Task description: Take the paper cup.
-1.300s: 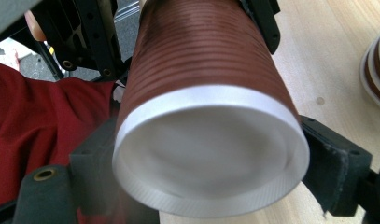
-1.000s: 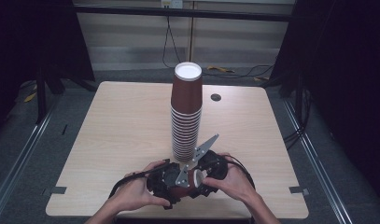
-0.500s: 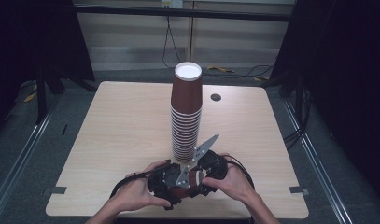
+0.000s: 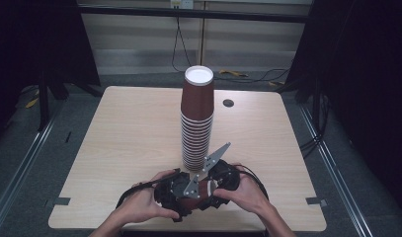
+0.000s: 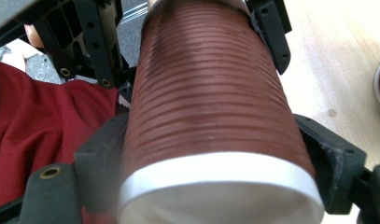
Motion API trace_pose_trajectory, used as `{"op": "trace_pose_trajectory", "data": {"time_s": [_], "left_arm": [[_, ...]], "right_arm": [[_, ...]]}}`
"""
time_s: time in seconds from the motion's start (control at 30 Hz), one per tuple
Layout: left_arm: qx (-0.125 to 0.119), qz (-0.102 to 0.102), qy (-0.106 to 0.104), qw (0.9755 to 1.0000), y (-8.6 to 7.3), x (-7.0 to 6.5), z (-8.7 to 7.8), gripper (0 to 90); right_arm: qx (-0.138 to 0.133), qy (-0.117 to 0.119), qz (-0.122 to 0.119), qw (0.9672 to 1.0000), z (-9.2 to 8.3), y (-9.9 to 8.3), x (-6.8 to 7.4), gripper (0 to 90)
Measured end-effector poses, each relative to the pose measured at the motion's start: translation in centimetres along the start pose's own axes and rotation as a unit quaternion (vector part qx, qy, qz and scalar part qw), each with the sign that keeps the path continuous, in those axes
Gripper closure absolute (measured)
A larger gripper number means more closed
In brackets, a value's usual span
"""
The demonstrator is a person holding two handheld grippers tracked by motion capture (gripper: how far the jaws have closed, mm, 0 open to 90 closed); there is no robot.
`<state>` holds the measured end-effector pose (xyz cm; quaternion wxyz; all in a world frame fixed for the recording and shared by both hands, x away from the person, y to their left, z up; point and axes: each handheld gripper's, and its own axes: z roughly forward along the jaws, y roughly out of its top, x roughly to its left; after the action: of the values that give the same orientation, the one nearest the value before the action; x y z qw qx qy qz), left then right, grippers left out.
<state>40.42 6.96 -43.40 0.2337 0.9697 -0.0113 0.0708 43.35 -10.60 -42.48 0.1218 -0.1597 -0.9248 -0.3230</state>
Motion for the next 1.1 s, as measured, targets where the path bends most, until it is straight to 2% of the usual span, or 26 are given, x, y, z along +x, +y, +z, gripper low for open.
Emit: {"op": "trace_pose_trajectory", "data": {"time_s": [0.03,0.1,0.13,0.17,0.2,0.23,0.27,0.3,0.33,0.37,0.63,0.73,0.8,0.97,1.1], "left_arm": [[-0.001,0.002,-0.001,1.0000,0.0,0.0,0.0,14.7],[-0.007,-0.011,-0.003,0.9999,-0.1,-0.1,0.1,14.6],[0.023,0.032,-0.003,0.9992,0.0,0.5,-0.3,14.7],[-0.008,-0.005,-0.002,1.0000,-0.2,0.0,0.0,14.6],[-0.006,0.002,-0.003,1.0000,-0.2,0.2,-0.1,14.5],[-0.015,-0.009,-0.002,0.9998,-0.2,0.1,-0.1,14.3],[-0.016,-0.007,-0.002,0.9998,-0.3,0.1,-0.1,14.0],[-0.004,0.015,-0.006,0.9999,-0.3,0.5,-0.3,13.5],[-0.014,0.006,-0.006,0.9999,-0.3,0.4,-0.2,13.1],[-0.032,-0.012,-0.007,0.9994,-0.4,0.2,0.0,12.6],[-0.052,-0.011,-0.013,0.9985,-0.8,0.4,-0.2,11.4],[-0.068,-0.015,-0.018,0.9974,-1.0,0.5,-0.4,11.4],[-0.071,-0.011,-0.019,0.9972,-1.0,0.6,-0.6,11.5],[-0.087,-0.015,-0.025,0.9958,-1.3,0.7,-0.8,11.5],[-0.096,-0.007,-0.022,0.9951,-1.6,0.8,-1.2,11.4]], "right_arm": [[0.000,-0.003,-0.002,1.0000,0.0,0.0,0.0,19.6],[0.005,-0.003,0.000,1.0000,0.0,0.0,0.1,19.9],[0.004,-0.004,0.001,1.0000,0.1,0.0,0.0,20.1],[0.003,-0.004,0.002,1.0000,0.0,0.0,0.1,20.3],[-0.001,-0.005,-0.001,1.0000,0.0,0.0,0.0,20.4],[-0.005,-0.003,0.001,1.0000,0.0,0.0,0.0,20.6],[-0.004,-0.004,0.001,1.0000,-0.1,0.1,0.0,20.7],[-0.006,-0.004,0.000,1.0000,-0.2,0.1,0.0,20.8],[-0.007,-0.003,0.000,1.0000,-0.2,0.0,0.0,20.7],[-0.009,-0.003,0.001,1.0000,-0.3,0.0,0.0,20.8],[-0.010,-0.003,0.006,0.9999,-0.5,0.0,0.0,21.0],[-0.015,-0.001,0.004,0.9999,-0.7,-0.1,0.0,21.1],[-0.016,0.003,0.005,0.9999,-0.8,-0.1,0.1,21.2],[-0.019,0.005,0.001,0.9998,-0.9,-0.1,0.1,21.4],[-0.019,0.002,0.000,0.9998,-0.9,-0.1,0.1,21.7]]}}
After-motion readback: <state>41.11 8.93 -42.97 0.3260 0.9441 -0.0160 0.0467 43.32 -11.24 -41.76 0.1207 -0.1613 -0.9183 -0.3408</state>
